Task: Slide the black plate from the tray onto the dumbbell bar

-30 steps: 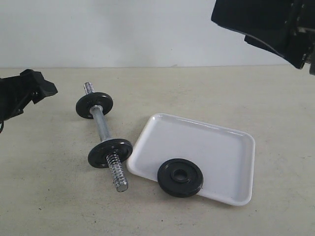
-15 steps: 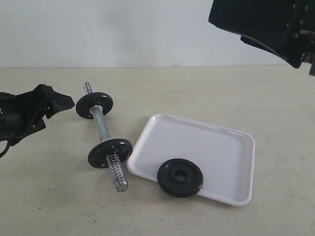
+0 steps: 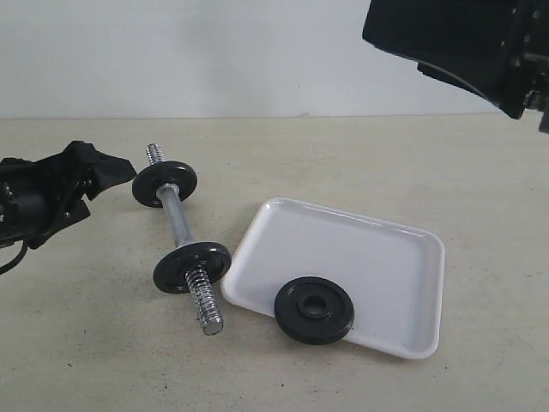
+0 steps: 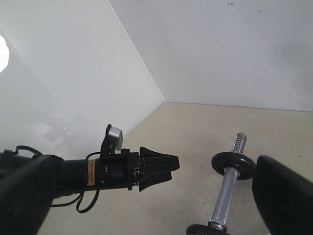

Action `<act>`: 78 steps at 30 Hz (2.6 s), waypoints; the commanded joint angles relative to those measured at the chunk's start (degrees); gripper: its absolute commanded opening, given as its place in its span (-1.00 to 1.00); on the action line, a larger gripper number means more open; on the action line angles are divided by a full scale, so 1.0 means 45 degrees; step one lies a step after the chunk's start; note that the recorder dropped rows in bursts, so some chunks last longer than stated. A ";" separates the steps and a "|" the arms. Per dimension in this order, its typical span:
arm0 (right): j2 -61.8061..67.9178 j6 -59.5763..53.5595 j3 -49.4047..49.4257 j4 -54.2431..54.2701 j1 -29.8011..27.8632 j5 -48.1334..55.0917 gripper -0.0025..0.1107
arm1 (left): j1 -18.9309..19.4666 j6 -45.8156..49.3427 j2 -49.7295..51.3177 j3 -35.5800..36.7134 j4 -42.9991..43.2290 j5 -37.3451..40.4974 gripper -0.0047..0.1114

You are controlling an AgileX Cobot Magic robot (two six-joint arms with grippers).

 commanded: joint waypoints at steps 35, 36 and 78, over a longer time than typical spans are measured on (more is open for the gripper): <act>0.0039 -0.0166 -0.0066 -0.0154 -0.0012 -0.0114 0.90 | -0.0025 0.0169 0.4742 -0.2624 0.0063 -0.2298 0.47; 0.0039 -0.0165 -0.0066 -0.0154 -0.0012 -0.0142 0.90 | -0.0049 0.0169 0.4764 -0.2624 0.0063 -0.2301 0.47; 0.0039 -0.0100 -0.0043 -0.0905 -0.0012 -0.0373 0.90 | -0.0607 0.0169 0.5788 -0.3276 0.0850 -0.2206 0.47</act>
